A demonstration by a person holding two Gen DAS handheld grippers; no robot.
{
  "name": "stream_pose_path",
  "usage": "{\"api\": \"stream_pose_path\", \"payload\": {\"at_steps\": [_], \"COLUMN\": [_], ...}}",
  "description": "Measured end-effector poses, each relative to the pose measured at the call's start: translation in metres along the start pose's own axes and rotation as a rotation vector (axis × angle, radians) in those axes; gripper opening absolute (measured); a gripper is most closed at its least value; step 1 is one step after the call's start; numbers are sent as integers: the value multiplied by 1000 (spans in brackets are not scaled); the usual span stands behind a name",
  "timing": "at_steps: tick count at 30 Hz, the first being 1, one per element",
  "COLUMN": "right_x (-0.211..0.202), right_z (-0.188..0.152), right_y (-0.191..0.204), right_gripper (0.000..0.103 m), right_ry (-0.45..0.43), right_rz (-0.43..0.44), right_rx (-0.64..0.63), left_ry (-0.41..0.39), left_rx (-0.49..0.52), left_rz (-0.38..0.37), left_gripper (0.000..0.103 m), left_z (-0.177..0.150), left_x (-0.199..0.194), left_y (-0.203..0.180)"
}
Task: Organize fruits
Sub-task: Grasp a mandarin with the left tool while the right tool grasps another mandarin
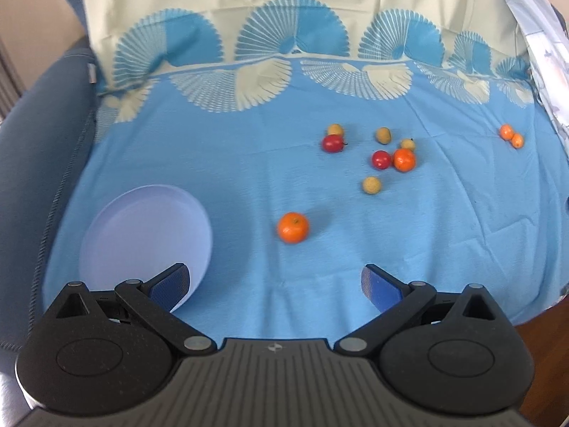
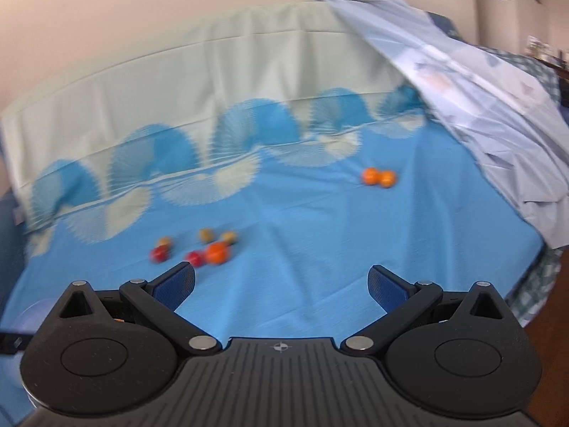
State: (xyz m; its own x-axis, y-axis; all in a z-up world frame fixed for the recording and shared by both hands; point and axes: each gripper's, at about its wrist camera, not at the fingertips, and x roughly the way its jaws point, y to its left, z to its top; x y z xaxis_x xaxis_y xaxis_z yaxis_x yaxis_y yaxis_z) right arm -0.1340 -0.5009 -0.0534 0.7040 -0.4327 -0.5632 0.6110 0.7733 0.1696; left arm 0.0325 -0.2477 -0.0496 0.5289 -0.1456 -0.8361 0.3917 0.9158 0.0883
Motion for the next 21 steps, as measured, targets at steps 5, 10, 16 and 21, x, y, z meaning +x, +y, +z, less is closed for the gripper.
{"api": "stream_pose_path", "payload": {"at_steps": [5, 10, 16, 21], "right_x": [80, 195, 309, 360], "right_z": [52, 91, 92, 85], "right_y": [-53, -95, -125, -131], "right_gripper": [103, 102, 102, 94], "right_ry": [-88, -82, -43, -18], "right_rz": [-125, -226, -305, -203], "right_rx": [35, 28, -122, -188], "left_ry": [38, 73, 128, 155], "left_rx": [-1, -21, -2, -6], "left_rz": [12, 46, 94, 98], "left_gripper": [103, 103, 103, 103], "left_z": [20, 33, 33, 31], "left_x": [58, 109, 153, 175], "left_y": [-21, -30, -30, -28]}}
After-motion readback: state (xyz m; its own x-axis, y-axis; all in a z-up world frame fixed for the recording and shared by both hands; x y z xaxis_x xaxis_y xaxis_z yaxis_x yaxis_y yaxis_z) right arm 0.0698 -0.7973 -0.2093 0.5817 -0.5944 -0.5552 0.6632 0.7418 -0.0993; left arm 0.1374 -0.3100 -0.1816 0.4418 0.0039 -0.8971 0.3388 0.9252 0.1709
